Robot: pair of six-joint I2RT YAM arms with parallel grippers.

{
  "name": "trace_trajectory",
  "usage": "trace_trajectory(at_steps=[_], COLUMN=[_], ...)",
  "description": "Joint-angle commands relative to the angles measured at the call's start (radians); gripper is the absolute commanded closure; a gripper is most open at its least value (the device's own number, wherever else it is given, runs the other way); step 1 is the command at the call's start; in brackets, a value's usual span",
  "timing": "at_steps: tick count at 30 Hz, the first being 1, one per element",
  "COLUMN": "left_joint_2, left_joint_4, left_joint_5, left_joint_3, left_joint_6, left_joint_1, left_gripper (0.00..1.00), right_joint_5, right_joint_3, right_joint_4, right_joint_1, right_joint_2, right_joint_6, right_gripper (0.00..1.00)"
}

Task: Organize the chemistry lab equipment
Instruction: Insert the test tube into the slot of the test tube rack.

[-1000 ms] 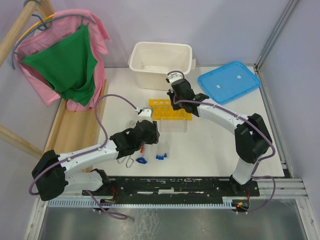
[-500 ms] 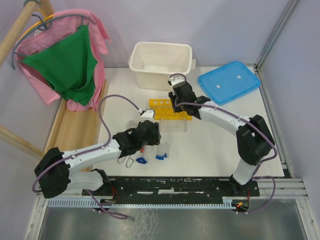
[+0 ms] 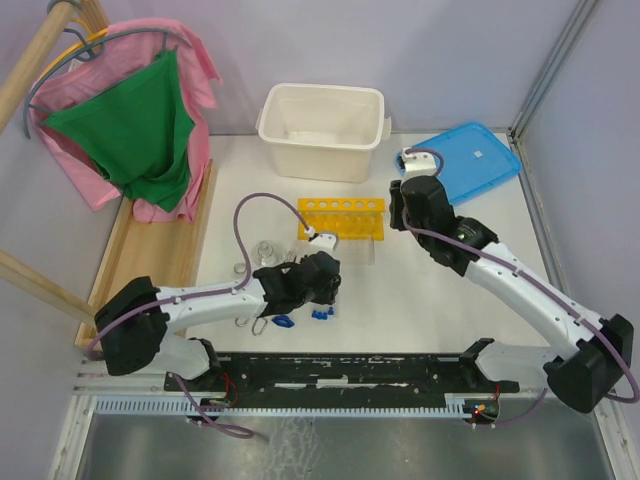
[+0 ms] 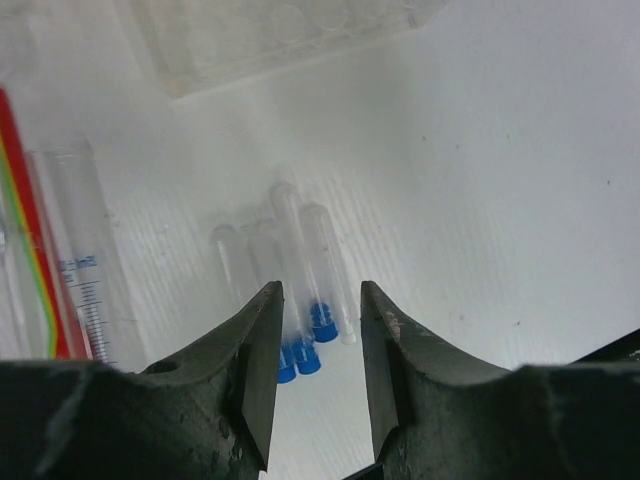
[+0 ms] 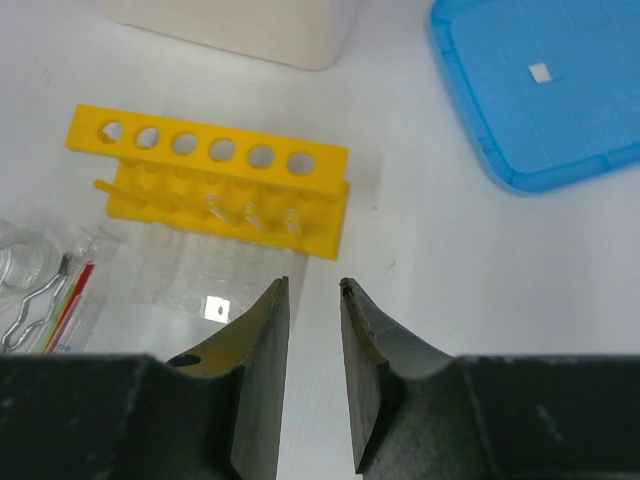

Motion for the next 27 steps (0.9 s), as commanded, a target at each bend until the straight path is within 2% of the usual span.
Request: trace_trajectory(at_steps=[1, 9, 27], left_joint_2=[0.084, 0.188, 0.255], left_joint_4=[-0.008, -0.038, -0.052], left_joint_5=[-0.027, -0.044, -0.041], left_joint_3=[0.094, 0.119, 0.138], left_joint_6=[-0.061, -0.111, -0.124], left_joint_1=[-0.058, -0.087, -0.119], left_gripper=[0.57, 0.6, 0.62], right_joint_5=[0.15, 0.173, 0.167], right_joint_3=[-0.065, -0.14, -0.171], right_joint_4=[-0.125, -0.134, -0.108], right_joint_1=[0.002, 0.002, -0.001], right_joint_2=[-0.059, -0.103, -0.089], right_joint_6=[0.074, 0.102, 0.099], right_gripper=[0.65, 0.66, 0.66])
